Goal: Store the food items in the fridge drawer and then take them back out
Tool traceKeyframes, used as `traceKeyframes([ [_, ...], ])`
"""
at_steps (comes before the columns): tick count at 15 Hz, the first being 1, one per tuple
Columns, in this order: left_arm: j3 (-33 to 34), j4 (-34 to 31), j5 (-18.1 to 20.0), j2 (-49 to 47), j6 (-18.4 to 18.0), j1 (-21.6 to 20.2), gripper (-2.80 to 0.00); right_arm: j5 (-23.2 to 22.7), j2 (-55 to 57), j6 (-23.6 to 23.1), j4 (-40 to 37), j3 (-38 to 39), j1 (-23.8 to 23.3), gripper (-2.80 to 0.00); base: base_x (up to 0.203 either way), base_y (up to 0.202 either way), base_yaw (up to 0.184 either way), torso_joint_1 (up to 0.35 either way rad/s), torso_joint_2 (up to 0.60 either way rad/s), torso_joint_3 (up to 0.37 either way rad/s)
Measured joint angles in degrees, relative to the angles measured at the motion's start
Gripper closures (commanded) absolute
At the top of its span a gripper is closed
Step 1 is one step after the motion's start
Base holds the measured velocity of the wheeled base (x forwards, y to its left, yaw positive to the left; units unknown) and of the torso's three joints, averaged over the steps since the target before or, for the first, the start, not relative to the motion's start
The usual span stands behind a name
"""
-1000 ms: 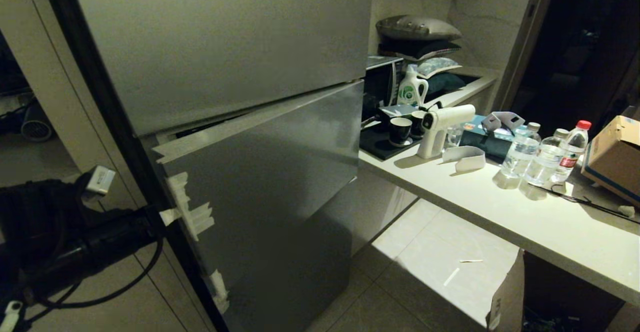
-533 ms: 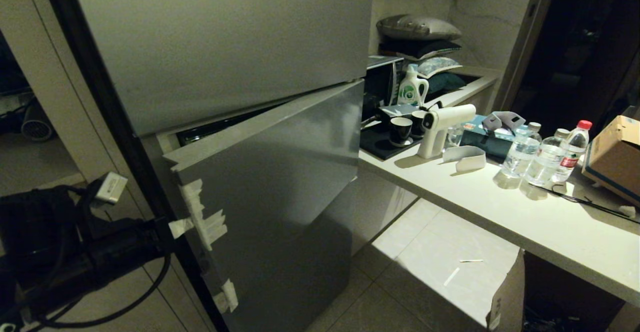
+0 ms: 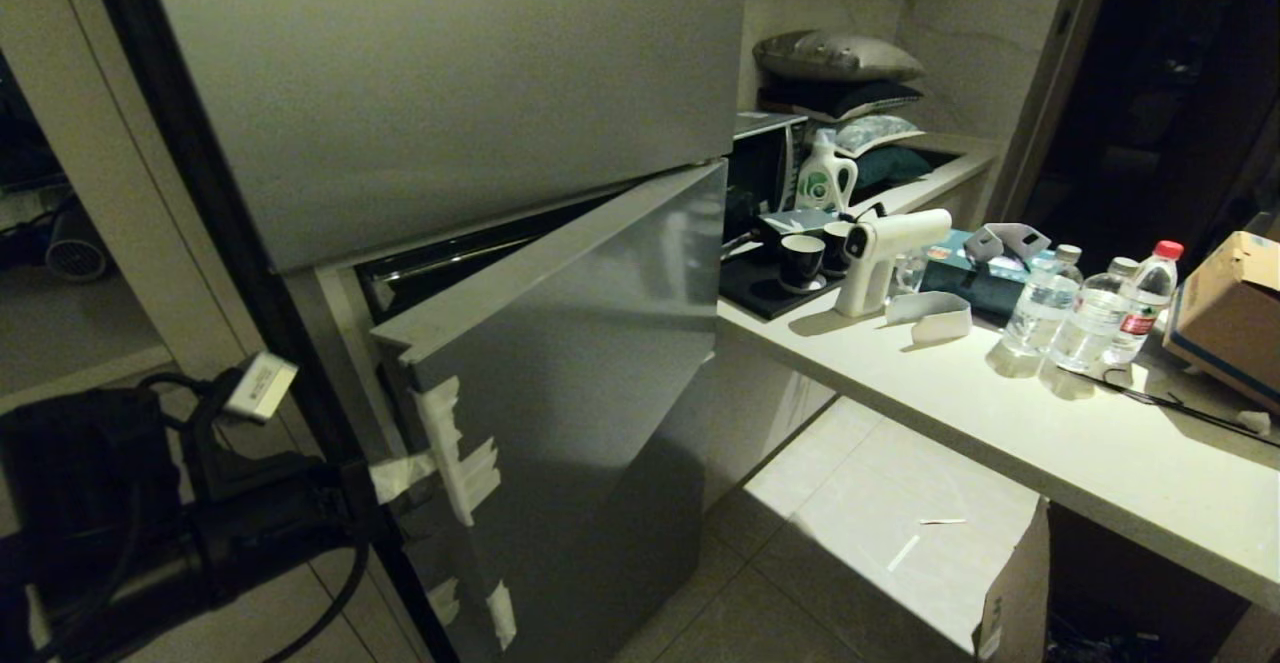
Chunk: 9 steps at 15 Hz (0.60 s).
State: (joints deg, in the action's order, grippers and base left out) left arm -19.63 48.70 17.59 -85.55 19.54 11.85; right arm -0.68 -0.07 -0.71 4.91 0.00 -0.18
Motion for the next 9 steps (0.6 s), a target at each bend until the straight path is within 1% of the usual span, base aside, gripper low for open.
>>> traceKeyframes([
  [9, 1.48, 0.51, -0.14, 2.34, 0.02, 10.72, 0.0, 0.0, 0.02, 0.02, 0.02, 0.0, 0.02, 0.0, 0.0, 0.0, 0.0, 0.0, 0.0, 0.0],
])
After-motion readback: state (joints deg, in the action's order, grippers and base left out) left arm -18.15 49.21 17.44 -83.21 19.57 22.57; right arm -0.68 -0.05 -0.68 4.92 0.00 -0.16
